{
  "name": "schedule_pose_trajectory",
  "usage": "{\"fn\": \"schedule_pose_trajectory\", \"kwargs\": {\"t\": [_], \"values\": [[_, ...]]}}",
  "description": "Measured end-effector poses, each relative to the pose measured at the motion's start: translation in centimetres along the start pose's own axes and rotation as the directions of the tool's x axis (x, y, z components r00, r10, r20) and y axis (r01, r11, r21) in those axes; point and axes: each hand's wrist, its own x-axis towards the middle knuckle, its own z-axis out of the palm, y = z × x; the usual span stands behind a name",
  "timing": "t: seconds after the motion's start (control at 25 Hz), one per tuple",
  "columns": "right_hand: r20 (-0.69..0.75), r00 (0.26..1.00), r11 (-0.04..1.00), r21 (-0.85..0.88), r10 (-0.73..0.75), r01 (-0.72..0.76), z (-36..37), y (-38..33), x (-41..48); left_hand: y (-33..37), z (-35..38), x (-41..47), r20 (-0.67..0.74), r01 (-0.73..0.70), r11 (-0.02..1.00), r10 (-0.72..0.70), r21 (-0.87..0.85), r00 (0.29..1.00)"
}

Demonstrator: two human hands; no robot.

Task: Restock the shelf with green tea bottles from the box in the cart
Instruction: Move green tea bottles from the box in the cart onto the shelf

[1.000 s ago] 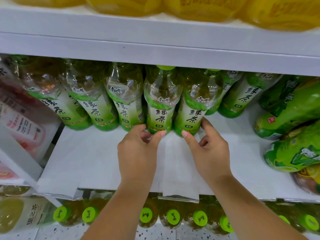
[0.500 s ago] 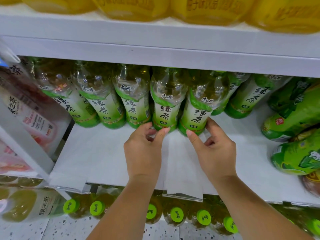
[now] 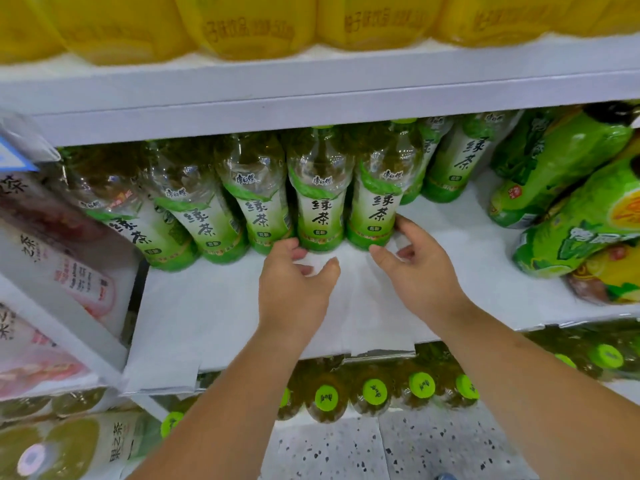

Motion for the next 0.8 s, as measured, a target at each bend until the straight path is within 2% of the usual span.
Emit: {"fn": "schedule_pose_trajectory", "kwargs": {"t": [0.08, 0.16, 0.24, 0.36, 0.52, 0.8], "values": [[0.014, 0.997, 0.991, 0.103, 0.081, -0.082, 0.2, -0.7, -1.7, 0.7, -1.0, -0.5, 0.103, 0.062, 0.997, -0.057, -0.051, 0.993], [0.028, 0.978, 0.942, 0.267, 0.206, -0.206, -0.1, -1.4, -3.4, 1.6, -2.1, -1.5, 0.195, 0.093, 0.993, -0.078, -0.069, 0.978], [0.062, 0.958, 0.896, 0.34, 0.281, -0.285, -0.8, -2.3, -5.4, 1.9, -3.4, -3.2, 0.267, 0.111, 0.992, -0.092, -0.059, 0.959], [0.105, 0.944, 0.869, 0.369, 0.313, -0.329, -1.4, -2.9, -8.9, 1.5, -5.6, -5.7, 0.356, 0.115, 0.993, -0.095, -0.033, 0.93], [0.067, 0.917, 0.843, 0.371, 0.394, -0.389, -2.8, -2.8, -14.4, 0.8, -8.1, -9.0, 0.459, 0.155, 0.988, -0.139, 0.003, 0.877], [0.14, 0.778, 0.736, 0.257, 0.613, -0.626, -6.0, -5.4, -25.8, 2.2, -12.2, -17.1, 0.601, 0.204, 0.967, -0.256, 0.154, 0.757]]}}
